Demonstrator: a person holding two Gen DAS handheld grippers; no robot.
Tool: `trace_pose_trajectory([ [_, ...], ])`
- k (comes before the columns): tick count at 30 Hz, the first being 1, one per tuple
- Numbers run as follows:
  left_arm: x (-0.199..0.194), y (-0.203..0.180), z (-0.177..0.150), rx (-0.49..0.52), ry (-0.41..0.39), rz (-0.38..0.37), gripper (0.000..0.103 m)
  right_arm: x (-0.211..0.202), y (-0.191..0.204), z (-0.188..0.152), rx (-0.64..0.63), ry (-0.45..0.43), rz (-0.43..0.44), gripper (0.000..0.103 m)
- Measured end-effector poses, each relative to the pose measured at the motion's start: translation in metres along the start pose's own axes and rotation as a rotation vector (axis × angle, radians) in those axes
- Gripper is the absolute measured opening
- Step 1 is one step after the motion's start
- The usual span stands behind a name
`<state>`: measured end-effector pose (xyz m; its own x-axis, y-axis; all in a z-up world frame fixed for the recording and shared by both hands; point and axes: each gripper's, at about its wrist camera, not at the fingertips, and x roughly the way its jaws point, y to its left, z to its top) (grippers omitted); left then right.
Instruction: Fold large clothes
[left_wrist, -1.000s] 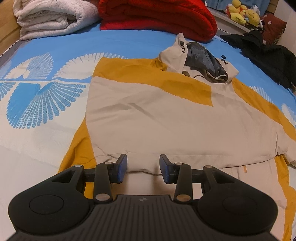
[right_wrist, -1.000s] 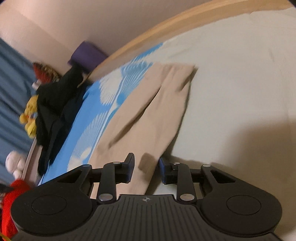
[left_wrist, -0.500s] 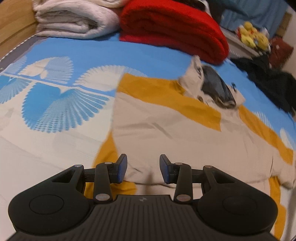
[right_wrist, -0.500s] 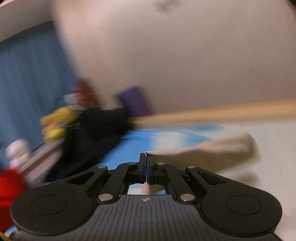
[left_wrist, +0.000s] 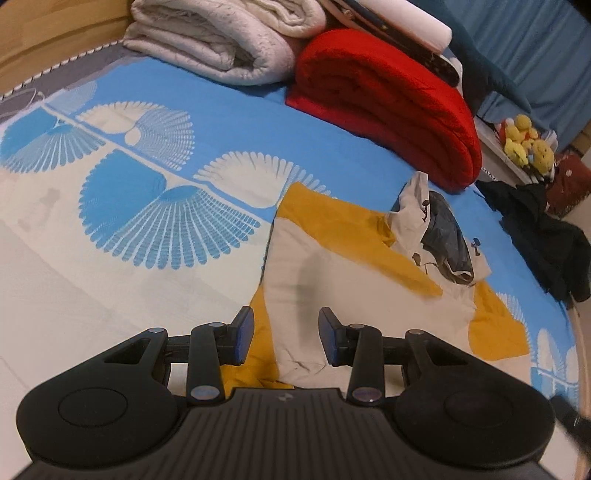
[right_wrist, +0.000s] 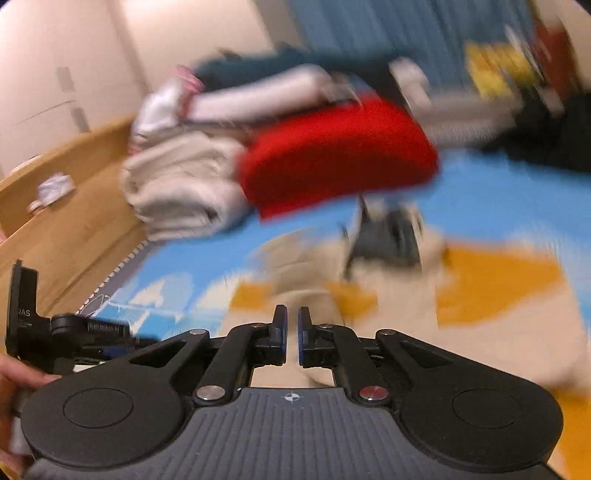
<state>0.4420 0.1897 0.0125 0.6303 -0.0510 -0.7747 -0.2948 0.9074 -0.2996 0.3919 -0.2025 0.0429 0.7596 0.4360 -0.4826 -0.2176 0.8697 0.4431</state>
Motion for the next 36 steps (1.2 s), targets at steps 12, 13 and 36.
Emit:
trace_pose_trajectory([
  [12,0.045,-0.005,-0.027,-0.049,0.087,-0.068,0.028,0.002,-0.065,-0.047,0.237,0.026,-0.184,0.019],
  [13,0.051,-0.004,-0.029,-0.062,0.096,-0.076,0.028,0.004,-0.071,-0.048,0.251,0.036,-0.187,0.019],
  [36,0.124,0.018,-0.036,-0.364,0.2,-0.12,0.041,0.035,-0.139,-0.031,0.356,0.093,-0.277,0.019],
])
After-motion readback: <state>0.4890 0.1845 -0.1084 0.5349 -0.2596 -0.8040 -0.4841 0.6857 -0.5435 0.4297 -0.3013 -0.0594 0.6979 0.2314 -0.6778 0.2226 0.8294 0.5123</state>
